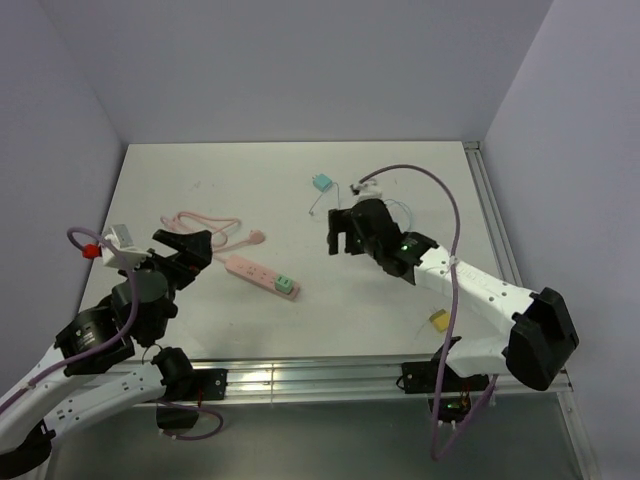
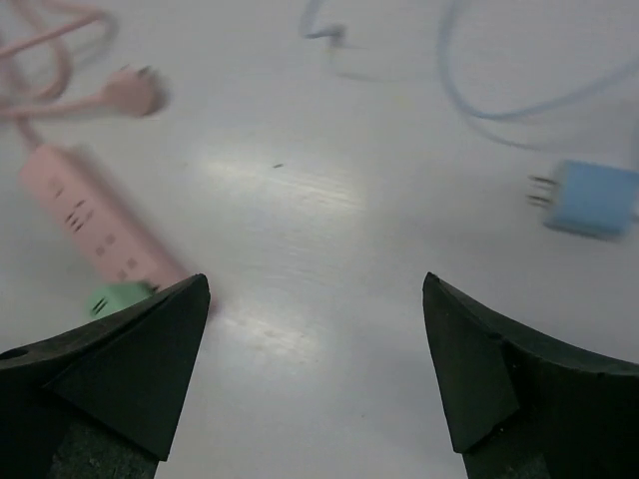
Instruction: Insert the plug
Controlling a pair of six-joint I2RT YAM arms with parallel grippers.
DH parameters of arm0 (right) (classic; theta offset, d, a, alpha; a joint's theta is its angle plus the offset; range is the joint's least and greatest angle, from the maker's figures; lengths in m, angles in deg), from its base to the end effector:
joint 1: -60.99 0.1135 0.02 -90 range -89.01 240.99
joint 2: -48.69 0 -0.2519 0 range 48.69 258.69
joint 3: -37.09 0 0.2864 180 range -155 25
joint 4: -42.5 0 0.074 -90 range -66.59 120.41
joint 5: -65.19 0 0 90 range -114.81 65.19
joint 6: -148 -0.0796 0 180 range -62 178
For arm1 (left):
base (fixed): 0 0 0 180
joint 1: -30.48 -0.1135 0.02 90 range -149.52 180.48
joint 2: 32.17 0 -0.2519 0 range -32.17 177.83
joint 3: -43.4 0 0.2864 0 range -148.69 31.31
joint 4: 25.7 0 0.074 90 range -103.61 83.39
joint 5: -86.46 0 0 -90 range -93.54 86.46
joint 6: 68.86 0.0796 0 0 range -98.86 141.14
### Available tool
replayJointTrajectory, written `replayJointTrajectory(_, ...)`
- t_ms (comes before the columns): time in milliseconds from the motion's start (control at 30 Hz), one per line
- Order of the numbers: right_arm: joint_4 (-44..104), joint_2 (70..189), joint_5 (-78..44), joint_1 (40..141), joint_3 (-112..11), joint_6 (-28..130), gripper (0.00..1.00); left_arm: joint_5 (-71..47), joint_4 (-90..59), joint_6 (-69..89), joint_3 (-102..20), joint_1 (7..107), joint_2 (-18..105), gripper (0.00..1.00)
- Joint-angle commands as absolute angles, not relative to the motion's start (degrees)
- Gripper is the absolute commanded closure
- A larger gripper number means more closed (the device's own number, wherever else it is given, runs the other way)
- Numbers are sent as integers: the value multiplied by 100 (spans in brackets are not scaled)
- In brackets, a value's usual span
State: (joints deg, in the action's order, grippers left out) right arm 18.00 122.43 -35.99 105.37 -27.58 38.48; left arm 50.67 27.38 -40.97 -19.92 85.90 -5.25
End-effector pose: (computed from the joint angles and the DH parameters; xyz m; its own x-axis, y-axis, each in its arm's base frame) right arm 0.2674 0.2401 0.2261 -0.5632 -0.0925 -0.8211 -0.4058 0.8966 0.1774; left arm 0.1334 -0.0798 0.3629 -0.1120 -0.7483 -0.6539 -0.1250 0.6634 -0.7377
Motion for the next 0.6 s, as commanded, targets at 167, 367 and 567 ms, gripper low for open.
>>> replayJointTrajectory(167, -113, 12120, -4457, 8546, -2704, 1803, 10, 4753, 2419, -3722, -2195, 8576, 131, 1)
replayJointTrajectory(367, -1141, 11638, -5082, 7946, -2238, 213, 14, 4611, 2383, -3599, -2292, 8576, 352, 1)
replayJointTrajectory(567, -2469, 10944, -4863, 7409, -2045, -466, 14, 4471, 2532, -3836, -2301, 8567, 571, 1)
